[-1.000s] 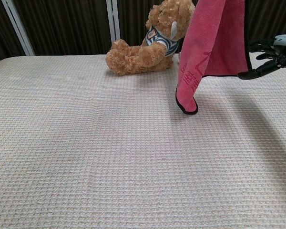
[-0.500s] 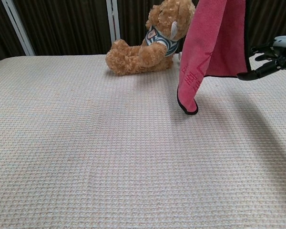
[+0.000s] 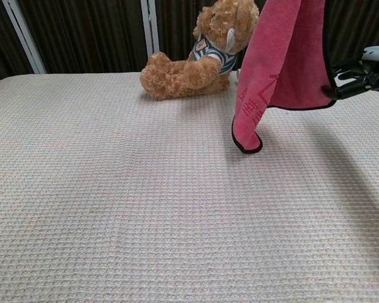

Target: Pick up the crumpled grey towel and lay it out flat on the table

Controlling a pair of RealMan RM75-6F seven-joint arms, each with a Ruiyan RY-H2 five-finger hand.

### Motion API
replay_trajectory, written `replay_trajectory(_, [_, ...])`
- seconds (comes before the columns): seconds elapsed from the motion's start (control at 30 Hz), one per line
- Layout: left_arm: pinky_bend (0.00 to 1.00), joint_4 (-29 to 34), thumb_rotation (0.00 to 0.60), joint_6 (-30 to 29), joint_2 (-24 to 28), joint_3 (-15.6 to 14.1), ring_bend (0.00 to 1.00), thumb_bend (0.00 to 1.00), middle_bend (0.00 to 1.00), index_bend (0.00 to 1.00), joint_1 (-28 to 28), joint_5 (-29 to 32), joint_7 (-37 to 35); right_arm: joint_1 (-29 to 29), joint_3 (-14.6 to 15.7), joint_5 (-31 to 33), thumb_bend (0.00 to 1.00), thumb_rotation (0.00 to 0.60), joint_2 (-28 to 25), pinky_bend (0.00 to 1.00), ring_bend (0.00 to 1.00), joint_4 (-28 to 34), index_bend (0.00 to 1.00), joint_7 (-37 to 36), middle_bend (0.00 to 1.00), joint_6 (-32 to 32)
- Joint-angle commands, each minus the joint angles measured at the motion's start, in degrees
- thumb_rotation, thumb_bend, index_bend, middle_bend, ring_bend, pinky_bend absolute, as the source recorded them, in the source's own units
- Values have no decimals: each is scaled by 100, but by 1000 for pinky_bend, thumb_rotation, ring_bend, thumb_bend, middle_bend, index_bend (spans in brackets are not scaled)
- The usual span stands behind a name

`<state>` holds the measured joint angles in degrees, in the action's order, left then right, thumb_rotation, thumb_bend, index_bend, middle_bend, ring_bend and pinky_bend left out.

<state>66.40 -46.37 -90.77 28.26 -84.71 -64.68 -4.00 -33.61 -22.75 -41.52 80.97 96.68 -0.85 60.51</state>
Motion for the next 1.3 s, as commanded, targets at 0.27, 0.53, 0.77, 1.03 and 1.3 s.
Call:
replay_trajectory(0.27, [26,69,600,-85,75,21,1,507,279,621,87,76,37,89,19,-115,523,600,-49,0,0,3,648,-104,79,59])
replay_trajectory(0.53, [26,266,600,-228,260,-158,1,507,279,621,491,118,-44,152,-192,-330,523,600,-289,0,0,98,673,-202,96,264])
replay_trajectory(0.77, [26,409,600,-340,467,-385,1,507,281,621,965,90,-275,36,-511,-368,523,600,-580,0,0,270,675,32,97,482])
replay_trajectory(1.03, [26,305,600,-439,415,-546,1,507,287,622,1287,85,-501,-197,-732,-317,523,600,-752,0,0,393,675,535,97,721])
replay_trajectory(1.3, [26,119,600,-509,198,-644,1,507,288,623,1416,47,-564,-532,-852,-128,523,600,-690,0,0,220,675,956,102,749])
